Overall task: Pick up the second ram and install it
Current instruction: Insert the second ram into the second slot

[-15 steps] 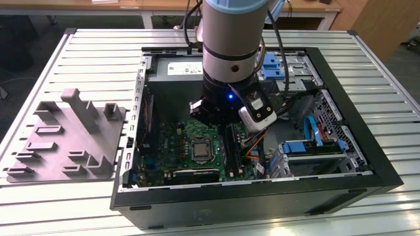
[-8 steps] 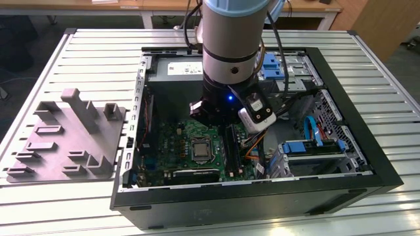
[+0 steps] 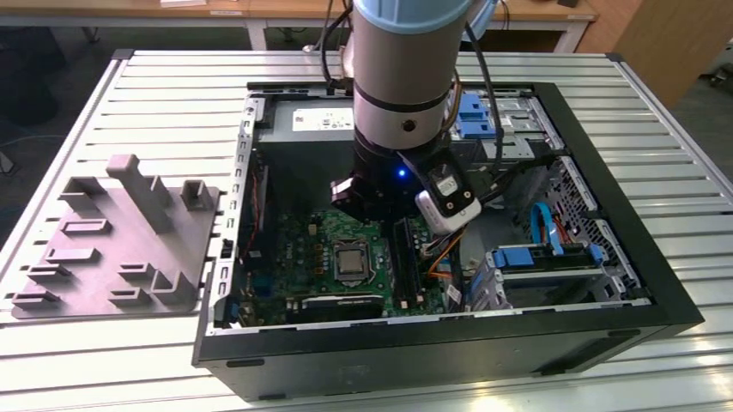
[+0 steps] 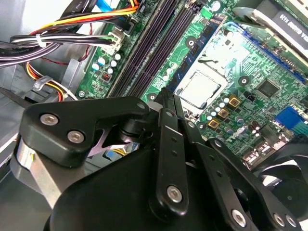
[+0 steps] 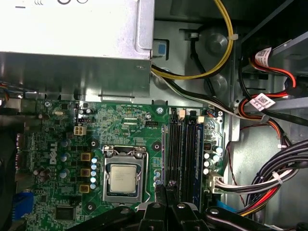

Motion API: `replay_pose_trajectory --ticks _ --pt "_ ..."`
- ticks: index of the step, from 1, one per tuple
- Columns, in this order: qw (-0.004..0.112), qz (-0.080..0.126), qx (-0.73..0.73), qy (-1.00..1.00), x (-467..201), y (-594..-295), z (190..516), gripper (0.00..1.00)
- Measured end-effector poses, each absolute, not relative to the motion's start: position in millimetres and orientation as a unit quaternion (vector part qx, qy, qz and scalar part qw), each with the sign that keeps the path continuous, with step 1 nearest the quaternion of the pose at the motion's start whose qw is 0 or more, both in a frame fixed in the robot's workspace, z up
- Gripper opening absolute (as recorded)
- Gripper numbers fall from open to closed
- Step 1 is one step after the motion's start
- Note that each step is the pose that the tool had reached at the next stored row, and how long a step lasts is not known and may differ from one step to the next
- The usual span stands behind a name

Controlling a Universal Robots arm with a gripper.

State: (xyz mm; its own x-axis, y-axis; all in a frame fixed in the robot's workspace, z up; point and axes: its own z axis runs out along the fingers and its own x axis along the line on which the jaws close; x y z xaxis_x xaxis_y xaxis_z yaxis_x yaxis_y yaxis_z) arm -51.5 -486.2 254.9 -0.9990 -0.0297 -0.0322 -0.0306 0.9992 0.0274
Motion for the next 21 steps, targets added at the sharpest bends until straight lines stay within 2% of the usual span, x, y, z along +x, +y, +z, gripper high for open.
replay_pose_trajectory --ticks 21 --pt "0.016 0.014 -0.002 1.000 -41.0 -486.5 248.7 0.12"
